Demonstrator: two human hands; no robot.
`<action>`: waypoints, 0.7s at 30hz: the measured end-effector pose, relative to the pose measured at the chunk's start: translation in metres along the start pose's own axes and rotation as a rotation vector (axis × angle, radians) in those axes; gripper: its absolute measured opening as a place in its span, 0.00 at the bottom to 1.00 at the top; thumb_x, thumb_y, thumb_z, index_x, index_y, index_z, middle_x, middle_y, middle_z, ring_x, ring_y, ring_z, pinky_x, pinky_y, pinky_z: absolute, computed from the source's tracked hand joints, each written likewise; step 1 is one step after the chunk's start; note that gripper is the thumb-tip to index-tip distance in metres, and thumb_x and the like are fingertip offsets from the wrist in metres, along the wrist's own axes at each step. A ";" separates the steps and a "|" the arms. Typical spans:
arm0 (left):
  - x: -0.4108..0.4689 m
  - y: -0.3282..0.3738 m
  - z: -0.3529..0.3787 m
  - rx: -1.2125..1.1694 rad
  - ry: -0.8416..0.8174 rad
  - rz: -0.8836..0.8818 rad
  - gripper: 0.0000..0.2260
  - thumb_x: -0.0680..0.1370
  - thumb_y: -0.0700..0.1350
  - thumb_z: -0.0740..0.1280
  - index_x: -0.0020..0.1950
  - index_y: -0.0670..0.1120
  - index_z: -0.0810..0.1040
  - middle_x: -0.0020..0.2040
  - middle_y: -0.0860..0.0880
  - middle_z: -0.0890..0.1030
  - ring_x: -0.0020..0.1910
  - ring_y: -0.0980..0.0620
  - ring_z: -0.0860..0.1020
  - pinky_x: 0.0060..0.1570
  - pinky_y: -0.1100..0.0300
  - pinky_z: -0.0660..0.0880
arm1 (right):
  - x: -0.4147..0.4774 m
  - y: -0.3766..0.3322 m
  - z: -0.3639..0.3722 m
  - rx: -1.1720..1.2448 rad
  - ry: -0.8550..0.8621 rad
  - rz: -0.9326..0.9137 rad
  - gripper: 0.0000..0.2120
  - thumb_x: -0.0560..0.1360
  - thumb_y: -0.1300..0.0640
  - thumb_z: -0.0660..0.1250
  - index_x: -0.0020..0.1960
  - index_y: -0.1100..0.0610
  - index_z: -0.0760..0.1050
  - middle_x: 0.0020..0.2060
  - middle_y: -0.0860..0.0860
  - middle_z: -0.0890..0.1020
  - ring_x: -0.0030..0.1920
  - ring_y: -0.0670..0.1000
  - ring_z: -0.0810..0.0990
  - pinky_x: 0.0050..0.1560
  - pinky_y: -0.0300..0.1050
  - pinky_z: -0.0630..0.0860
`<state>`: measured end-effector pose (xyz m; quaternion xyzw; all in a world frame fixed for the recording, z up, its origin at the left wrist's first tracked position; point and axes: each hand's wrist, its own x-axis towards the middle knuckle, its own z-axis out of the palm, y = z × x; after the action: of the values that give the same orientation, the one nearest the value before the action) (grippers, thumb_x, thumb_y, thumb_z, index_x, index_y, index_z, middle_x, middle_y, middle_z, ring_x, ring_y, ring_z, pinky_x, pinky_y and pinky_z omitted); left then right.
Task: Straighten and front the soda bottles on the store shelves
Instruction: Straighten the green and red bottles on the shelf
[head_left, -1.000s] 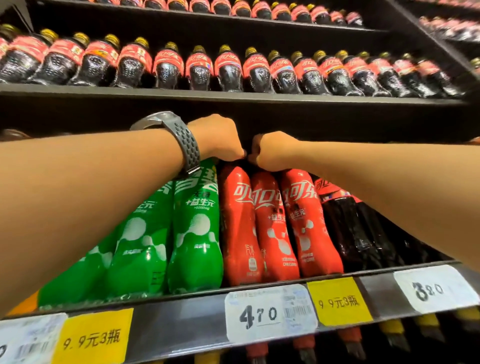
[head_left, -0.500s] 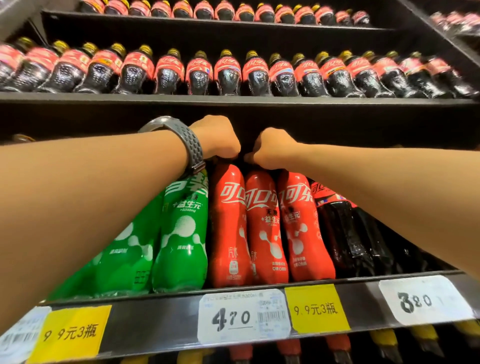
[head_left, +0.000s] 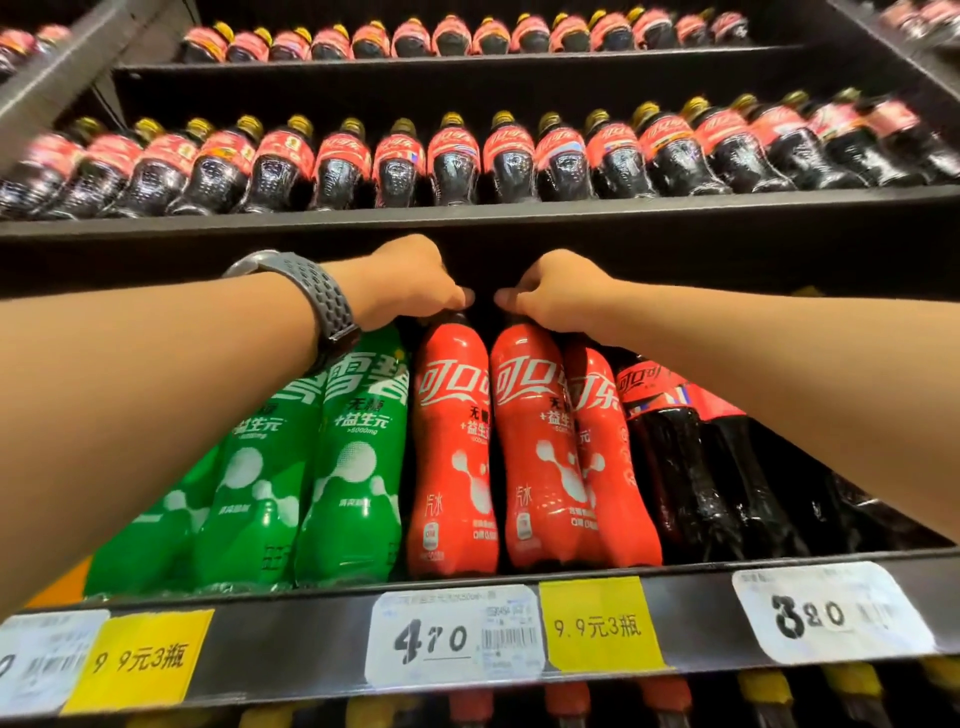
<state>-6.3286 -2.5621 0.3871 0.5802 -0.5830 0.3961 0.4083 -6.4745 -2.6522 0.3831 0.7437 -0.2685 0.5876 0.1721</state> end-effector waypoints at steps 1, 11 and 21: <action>0.000 0.000 0.000 -0.017 0.000 0.004 0.17 0.74 0.54 0.70 0.50 0.40 0.82 0.45 0.44 0.81 0.45 0.45 0.78 0.39 0.58 0.70 | 0.000 0.001 -0.001 0.009 0.010 0.002 0.18 0.73 0.43 0.69 0.50 0.58 0.82 0.42 0.53 0.81 0.42 0.52 0.79 0.39 0.41 0.70; -0.002 -0.008 -0.004 -0.086 0.001 0.015 0.16 0.76 0.54 0.68 0.53 0.42 0.83 0.48 0.45 0.82 0.42 0.51 0.77 0.41 0.59 0.71 | -0.001 -0.003 -0.005 0.034 0.036 -0.016 0.19 0.71 0.40 0.69 0.51 0.55 0.82 0.40 0.50 0.79 0.37 0.48 0.75 0.30 0.38 0.66; -0.007 0.002 0.001 0.113 0.006 0.073 0.15 0.79 0.51 0.64 0.58 0.42 0.80 0.56 0.42 0.80 0.54 0.43 0.77 0.49 0.57 0.72 | -0.005 -0.005 -0.014 -0.075 -0.102 -0.019 0.19 0.75 0.43 0.65 0.54 0.57 0.80 0.46 0.54 0.81 0.48 0.55 0.80 0.45 0.42 0.74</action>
<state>-6.3305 -2.5607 0.3807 0.5795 -0.5789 0.4449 0.3620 -6.4835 -2.6397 0.3825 0.7684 -0.2915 0.5366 0.1915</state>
